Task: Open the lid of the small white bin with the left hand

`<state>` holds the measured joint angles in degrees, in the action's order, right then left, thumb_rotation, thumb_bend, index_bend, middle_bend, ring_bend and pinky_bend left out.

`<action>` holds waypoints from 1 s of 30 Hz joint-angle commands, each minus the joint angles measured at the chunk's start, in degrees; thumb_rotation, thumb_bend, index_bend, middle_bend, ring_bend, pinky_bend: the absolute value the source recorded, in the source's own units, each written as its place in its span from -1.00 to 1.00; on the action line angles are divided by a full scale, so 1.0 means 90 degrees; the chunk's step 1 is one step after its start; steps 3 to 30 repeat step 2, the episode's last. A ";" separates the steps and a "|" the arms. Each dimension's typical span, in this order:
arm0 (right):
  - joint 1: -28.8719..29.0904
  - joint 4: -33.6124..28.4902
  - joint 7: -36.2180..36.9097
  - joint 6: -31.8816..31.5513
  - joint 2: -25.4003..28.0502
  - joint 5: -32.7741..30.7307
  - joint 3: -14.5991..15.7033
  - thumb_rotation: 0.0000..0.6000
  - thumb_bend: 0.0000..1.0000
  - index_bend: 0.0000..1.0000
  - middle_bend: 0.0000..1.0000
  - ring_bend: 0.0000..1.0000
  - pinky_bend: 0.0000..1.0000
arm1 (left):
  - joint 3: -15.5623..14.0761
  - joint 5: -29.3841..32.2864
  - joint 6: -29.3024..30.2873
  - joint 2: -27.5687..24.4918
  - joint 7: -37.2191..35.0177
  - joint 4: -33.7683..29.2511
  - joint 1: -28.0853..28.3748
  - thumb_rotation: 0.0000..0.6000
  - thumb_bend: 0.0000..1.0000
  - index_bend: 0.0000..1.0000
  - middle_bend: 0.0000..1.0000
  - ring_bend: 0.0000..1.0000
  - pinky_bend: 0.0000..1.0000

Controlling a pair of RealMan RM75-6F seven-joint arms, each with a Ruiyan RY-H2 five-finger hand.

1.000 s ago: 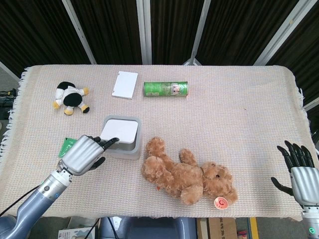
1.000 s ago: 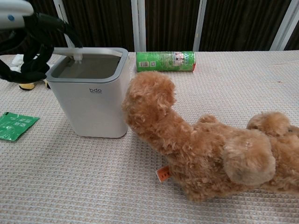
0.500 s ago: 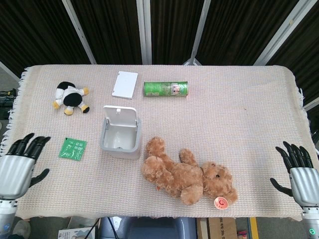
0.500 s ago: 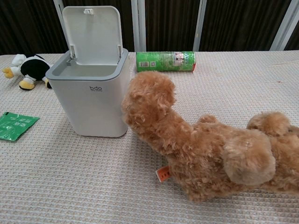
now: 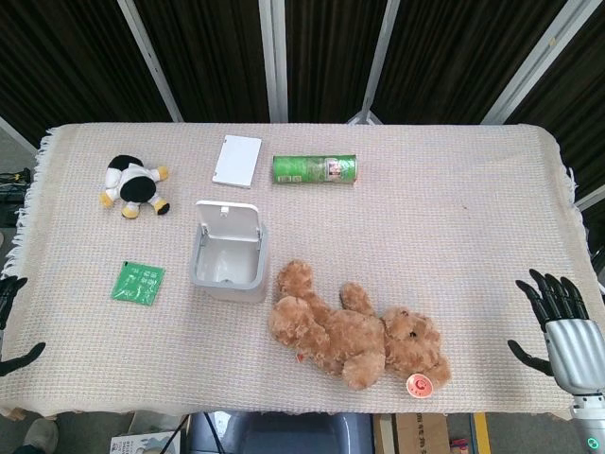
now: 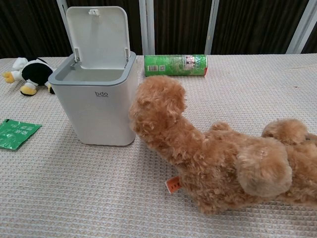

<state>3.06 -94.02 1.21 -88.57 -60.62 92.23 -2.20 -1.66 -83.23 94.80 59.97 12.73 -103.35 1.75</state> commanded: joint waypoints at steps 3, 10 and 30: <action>0.0026 0.0032 0.0032 0.0063 -0.0009 -0.0045 -0.0008 1.00 -0.62 -0.71 -0.87 -1.00 -1.00 | 0.0061 -0.0123 0.0117 -0.0010 -0.0244 0.0196 -0.0085 1.00 -0.73 -0.71 -0.80 -0.96 -0.74; 0.0026 0.0032 0.0032 0.0063 -0.0009 -0.0045 -0.0008 1.00 -0.62 -0.71 -0.87 -1.00 -1.00 | 0.0061 -0.0123 0.0117 -0.0010 -0.0244 0.0196 -0.0085 1.00 -0.73 -0.71 -0.80 -0.96 -0.74; 0.0026 0.0032 0.0032 0.0063 -0.0009 -0.0045 -0.0008 1.00 -0.62 -0.71 -0.87 -1.00 -1.00 | 0.0061 -0.0123 0.0117 -0.0010 -0.0244 0.0196 -0.0085 1.00 -0.73 -0.71 -0.80 -0.96 -0.74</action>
